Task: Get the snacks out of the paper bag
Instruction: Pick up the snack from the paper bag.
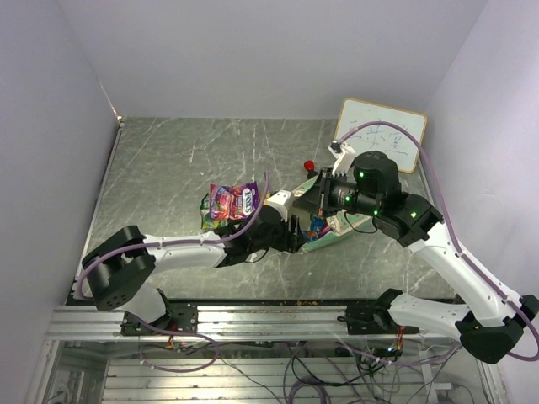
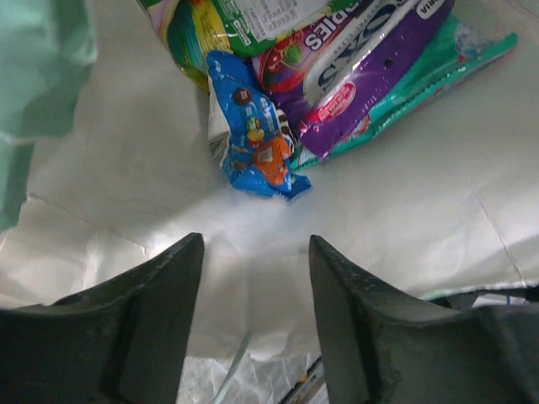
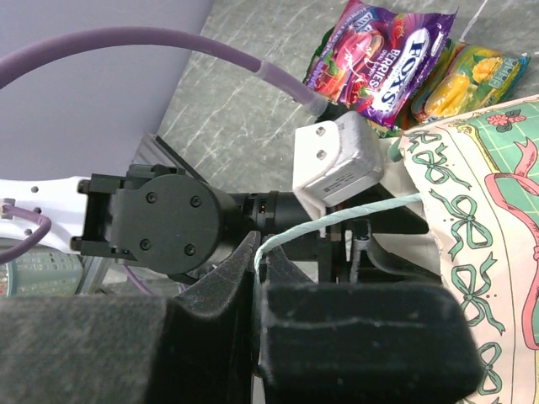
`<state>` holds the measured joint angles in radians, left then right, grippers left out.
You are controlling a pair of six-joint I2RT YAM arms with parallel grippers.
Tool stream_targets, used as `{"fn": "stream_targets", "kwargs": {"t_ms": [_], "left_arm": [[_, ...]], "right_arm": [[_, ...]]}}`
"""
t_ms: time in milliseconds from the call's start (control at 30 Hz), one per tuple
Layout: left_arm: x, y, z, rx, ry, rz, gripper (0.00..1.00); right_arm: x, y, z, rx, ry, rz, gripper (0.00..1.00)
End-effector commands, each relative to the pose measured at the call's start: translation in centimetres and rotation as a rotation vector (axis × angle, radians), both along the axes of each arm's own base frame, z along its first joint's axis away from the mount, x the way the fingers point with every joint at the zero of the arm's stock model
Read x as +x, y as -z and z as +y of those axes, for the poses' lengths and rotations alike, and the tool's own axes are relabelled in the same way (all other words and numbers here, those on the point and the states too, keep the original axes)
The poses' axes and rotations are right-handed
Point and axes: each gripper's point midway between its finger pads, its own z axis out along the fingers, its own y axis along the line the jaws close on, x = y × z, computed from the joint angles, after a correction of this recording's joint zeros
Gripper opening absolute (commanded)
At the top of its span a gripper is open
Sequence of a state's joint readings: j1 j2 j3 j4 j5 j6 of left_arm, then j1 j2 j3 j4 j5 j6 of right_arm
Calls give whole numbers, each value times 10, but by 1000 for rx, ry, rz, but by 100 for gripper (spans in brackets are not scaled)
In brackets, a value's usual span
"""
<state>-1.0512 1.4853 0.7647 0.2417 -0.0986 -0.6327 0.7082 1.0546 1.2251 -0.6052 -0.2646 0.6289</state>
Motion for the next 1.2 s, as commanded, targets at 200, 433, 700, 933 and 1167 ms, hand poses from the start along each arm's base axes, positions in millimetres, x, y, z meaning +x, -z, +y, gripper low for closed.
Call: {"fn": "stream_targets", "kwargs": {"t_ms": [200,433,700,933,1167], "left_arm": [[26,-10,-29,-46,-50,-65,72],[26,5,-41,-36,-33,-51,71],[20,5,-43,-22,1,-30,39],[7,-21,-30,-38,21,-21,8],[-2,-67,-4,-66,-13,-32,7]], "right_arm": [[-1,-23,-2,31,12,-39,0],[-1,-25,-3,21,10,-45,0],[1,-22,-4,-1,5,-59,0],[2,-21,-6,-9,3,-91,0],[2,-14,-13,-59,-5,-121,0]]}}
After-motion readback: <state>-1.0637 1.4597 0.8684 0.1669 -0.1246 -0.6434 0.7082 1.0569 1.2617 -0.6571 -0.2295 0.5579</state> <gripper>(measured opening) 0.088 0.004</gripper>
